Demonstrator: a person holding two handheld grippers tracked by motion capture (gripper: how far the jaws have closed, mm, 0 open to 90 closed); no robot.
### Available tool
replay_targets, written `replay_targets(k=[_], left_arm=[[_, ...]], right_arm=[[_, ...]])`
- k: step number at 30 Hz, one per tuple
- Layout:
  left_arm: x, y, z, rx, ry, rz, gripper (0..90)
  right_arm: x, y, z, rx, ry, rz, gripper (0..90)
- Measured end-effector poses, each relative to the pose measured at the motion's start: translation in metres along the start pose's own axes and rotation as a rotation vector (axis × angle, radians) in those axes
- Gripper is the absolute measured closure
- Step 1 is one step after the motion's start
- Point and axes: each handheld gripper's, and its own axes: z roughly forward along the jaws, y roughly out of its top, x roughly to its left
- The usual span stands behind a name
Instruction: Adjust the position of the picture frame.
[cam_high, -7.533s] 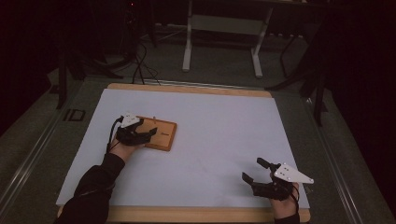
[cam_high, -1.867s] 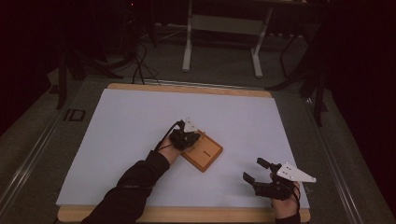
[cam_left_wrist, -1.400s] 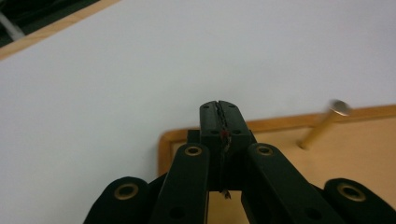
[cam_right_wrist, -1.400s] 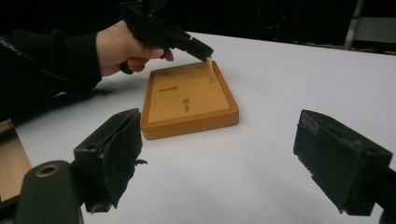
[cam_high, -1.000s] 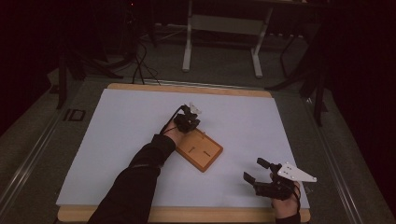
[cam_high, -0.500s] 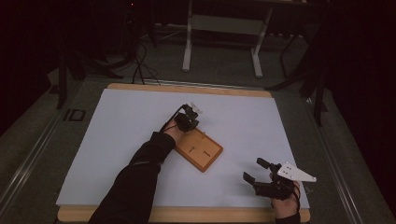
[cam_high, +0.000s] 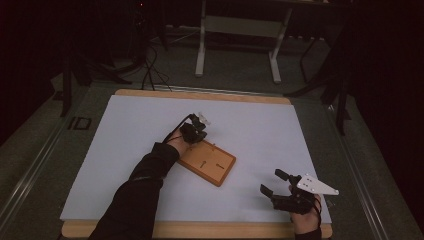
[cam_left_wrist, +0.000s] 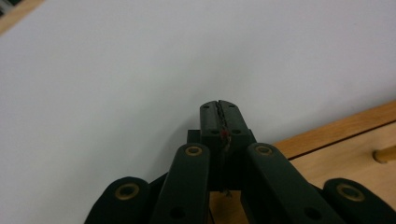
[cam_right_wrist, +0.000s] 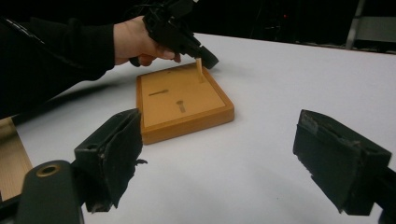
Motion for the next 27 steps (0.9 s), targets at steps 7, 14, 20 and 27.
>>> replay_targets(k=[7, 14, 20, 27], left_arm=[[0.004, -0.017, -0.014, -0.003, -0.038, 0.003, 90.0], [0.007, -0.03, -0.027, -0.002, -0.083, 0.001, 90.0], [-0.001, -0.039, -0.035, -0.003, -0.09, 0.013, 90.0], [-0.005, -0.051, -0.046, 0.003, -0.094, 0.015, 90.0]], right_arm=[[0.0, 0.0, 0.001, 0.005, -0.001, 0.0, 15.2], [0.001, 0.0, 0.003, 0.01, 0.004, -0.002, 15.2], [0.001, 0.0, 0.003, 0.01, 0.005, -0.002, 15.2], [0.0, -0.001, 0.004, 0.015, 0.017, 0.001, 15.9]])
